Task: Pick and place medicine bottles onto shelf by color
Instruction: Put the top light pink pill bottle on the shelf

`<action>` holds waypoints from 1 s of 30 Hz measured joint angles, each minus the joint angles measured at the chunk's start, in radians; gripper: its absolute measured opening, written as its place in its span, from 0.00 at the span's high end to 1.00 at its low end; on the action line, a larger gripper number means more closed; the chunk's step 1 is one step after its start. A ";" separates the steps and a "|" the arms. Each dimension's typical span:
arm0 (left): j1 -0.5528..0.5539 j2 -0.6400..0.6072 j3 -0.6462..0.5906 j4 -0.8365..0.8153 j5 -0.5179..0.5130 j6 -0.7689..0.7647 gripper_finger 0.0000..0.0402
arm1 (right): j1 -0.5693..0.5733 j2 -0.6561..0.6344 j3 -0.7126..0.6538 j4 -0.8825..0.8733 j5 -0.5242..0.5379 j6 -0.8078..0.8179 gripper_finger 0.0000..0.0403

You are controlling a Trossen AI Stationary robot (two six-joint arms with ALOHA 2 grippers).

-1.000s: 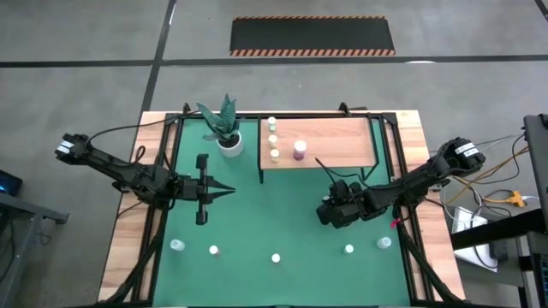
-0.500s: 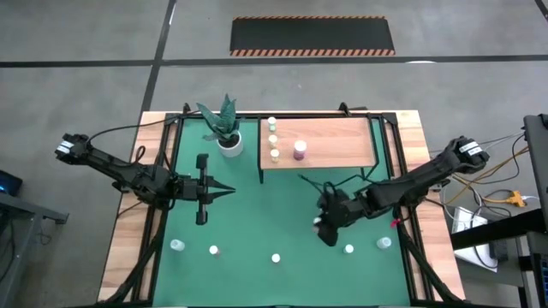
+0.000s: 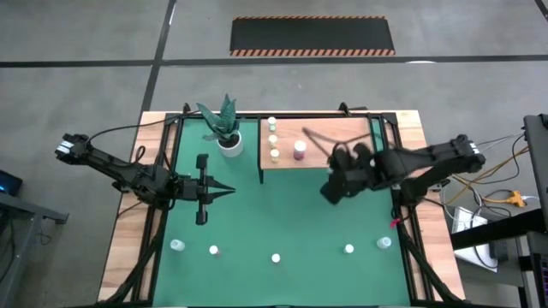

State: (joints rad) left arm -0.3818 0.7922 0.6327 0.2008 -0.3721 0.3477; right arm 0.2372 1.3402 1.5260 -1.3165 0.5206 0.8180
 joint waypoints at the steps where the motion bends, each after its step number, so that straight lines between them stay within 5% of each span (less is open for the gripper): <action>1: 0.000 0.000 0.000 0.000 0.000 0.000 0.99 | -0.020 -0.005 0.009 -0.024 0.006 0.001 0.73; 11: 0.000 0.000 0.000 0.000 0.000 0.000 0.99 | -0.169 -0.075 -0.063 -0.044 0.004 -0.054 0.73; 30: 0.000 0.000 0.000 0.000 0.000 0.000 0.99 | -0.253 -0.198 -0.364 0.267 -0.072 -0.065 0.73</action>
State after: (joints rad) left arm -0.3817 0.7921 0.6327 0.2008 -0.3721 0.3481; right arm -0.0155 1.1423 1.1623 -1.0499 0.4487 0.7529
